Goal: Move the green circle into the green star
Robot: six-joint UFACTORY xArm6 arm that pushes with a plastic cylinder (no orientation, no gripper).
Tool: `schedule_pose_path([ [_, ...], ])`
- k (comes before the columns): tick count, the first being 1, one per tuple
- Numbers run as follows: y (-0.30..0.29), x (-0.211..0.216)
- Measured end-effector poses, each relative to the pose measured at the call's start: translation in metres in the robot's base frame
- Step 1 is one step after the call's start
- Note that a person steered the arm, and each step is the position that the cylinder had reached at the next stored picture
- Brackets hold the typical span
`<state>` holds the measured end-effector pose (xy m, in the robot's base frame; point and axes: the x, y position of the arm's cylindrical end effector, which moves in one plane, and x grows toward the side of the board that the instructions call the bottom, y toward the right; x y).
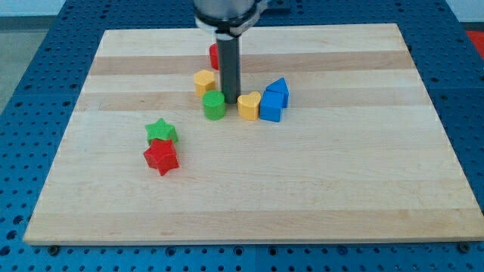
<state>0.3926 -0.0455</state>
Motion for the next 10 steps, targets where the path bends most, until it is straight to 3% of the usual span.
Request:
schedule_pose_path([
  [1, -0.026, 0.020],
  [3, 0.010, 0.025],
  [5, -0.002, 0.062],
  [7, -0.019, 0.031],
  [10, -0.061, 0.025],
])
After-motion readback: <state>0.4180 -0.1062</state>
